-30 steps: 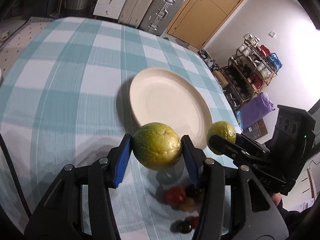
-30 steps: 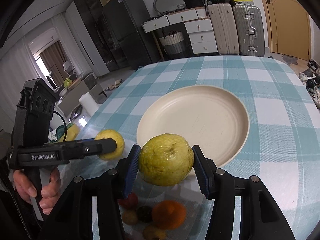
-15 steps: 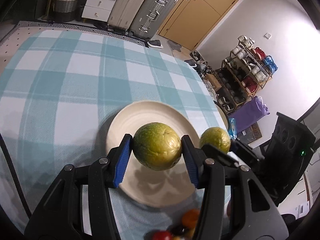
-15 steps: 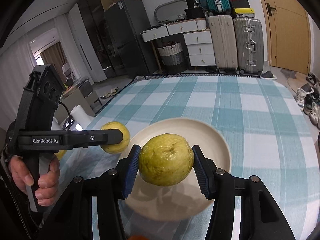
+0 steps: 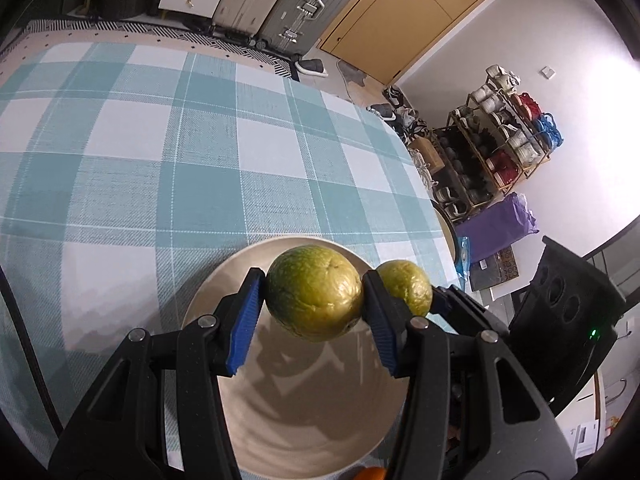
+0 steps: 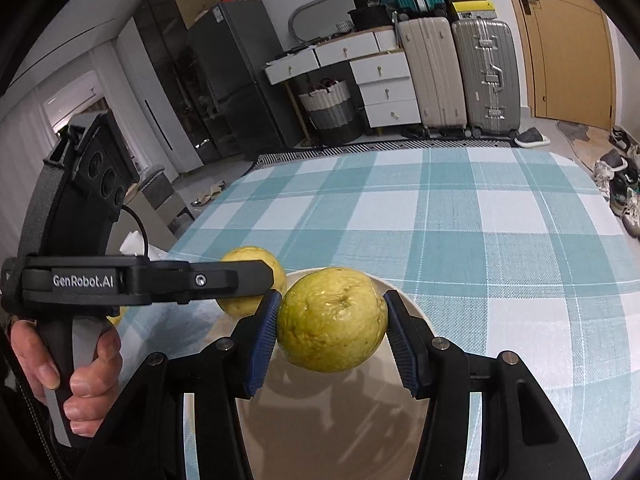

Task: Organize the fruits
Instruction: 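Lower both guavas onto the plate and open both tools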

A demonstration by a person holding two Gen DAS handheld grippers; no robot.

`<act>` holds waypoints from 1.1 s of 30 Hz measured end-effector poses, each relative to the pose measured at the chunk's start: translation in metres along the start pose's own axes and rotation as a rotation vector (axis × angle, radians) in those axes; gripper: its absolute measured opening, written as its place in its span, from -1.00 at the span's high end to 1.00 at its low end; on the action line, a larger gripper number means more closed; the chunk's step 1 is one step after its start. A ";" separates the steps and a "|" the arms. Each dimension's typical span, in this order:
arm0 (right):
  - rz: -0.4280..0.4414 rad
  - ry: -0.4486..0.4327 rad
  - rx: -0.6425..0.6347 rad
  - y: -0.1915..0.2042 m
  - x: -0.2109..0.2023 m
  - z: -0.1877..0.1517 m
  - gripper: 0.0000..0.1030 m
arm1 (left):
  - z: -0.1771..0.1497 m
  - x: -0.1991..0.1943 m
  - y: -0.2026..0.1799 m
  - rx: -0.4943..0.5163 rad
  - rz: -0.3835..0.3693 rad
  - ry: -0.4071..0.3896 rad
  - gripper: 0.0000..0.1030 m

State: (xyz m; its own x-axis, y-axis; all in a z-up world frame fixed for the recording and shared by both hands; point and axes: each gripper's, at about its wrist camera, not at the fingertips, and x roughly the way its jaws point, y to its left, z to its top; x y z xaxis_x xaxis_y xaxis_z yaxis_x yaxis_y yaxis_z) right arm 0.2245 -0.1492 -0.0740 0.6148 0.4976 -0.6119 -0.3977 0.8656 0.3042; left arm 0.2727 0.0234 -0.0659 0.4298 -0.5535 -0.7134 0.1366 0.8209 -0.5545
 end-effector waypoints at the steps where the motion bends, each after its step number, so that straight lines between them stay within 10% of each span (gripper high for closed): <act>1: 0.000 0.005 0.001 -0.001 0.003 0.000 -0.03 | 0.002 0.004 0.001 -0.003 0.001 0.006 0.08; 12: -0.022 0.050 0.004 -0.008 0.027 -0.007 -0.03 | 0.010 0.029 0.019 -0.093 -0.025 0.033 0.06; 15: -0.038 0.049 0.009 -0.010 0.028 -0.008 -0.06 | 0.010 0.025 0.017 -0.097 -0.033 0.021 -0.21; 19: -0.045 0.003 0.009 -0.010 0.015 -0.006 -0.52 | 0.006 0.014 0.011 -0.089 -0.028 0.005 -0.25; 33: -0.076 -0.149 0.039 -0.005 -0.061 -0.015 -0.73 | -0.041 -0.057 -0.030 0.048 0.115 -0.114 -0.44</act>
State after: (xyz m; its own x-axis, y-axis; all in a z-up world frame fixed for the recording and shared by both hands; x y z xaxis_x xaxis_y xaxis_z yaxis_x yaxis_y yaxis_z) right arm 0.1793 -0.1849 -0.0494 0.7375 0.4311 -0.5199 -0.3214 0.9011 0.2912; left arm 0.2077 0.0249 -0.0264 0.5433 -0.4380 -0.7162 0.1221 0.8853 -0.4488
